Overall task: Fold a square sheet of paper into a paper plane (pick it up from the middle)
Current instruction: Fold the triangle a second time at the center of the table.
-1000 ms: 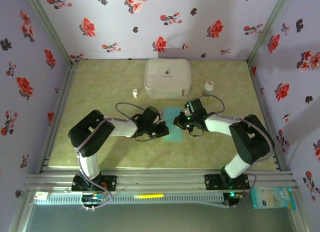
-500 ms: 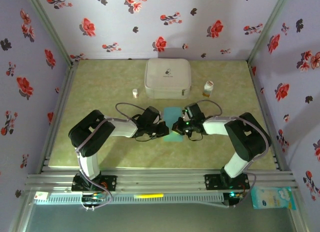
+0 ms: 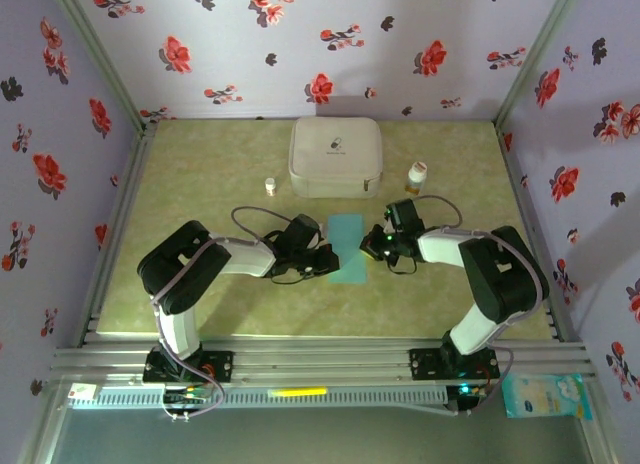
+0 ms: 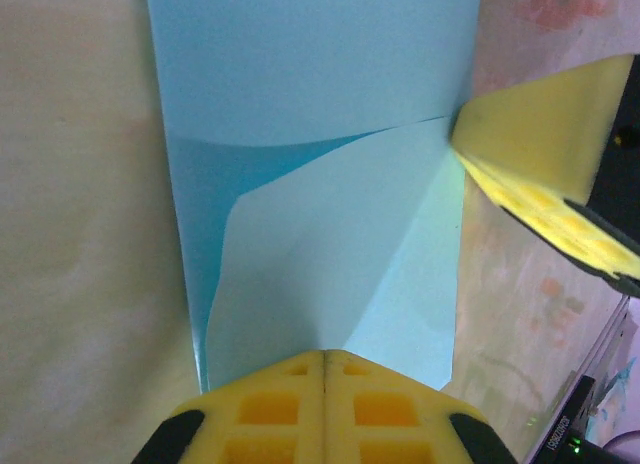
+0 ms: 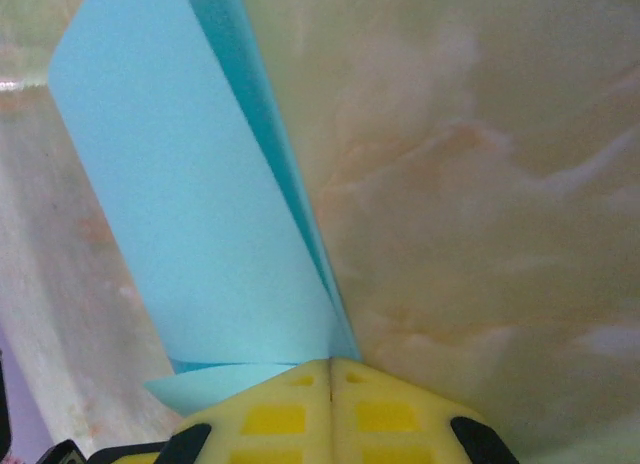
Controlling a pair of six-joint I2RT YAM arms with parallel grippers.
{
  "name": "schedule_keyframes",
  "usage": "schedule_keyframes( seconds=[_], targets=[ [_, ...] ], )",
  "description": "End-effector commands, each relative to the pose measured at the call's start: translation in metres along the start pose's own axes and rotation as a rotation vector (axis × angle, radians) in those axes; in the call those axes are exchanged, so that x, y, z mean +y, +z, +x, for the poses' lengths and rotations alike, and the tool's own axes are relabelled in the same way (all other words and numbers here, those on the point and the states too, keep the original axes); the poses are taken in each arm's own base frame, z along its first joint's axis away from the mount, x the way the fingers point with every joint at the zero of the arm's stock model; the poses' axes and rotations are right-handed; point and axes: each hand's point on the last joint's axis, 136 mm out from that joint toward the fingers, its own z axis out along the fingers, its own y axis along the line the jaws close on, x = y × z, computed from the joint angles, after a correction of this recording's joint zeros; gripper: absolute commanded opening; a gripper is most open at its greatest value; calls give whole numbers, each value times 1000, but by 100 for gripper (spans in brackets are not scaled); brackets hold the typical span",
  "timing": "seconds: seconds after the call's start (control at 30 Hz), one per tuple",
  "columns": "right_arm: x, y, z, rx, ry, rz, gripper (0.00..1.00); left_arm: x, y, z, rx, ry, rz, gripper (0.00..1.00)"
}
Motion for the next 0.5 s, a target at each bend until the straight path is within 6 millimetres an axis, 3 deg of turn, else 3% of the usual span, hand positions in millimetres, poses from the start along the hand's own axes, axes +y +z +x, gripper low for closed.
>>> schedule_keyframes(
  seconds=[0.0, 0.2, 0.33, 0.47],
  targets=[
    [-8, -10, -14, -72, 4, 55, 0, 50, 4, 39, 107, -63, -161, 0],
    [17, -21, -10, -77, -22, -35, 2, 49, 5, 40, 105, -63, -159, 0],
    [31, -8, 5, -14, -43, -72, 2, 48, 5, 40, 103, -65, -157, 0],
    [12, 5, 9, -7, -24, 7, 1, 46, 4, 39, 99, -69, -152, 0]
  ],
)
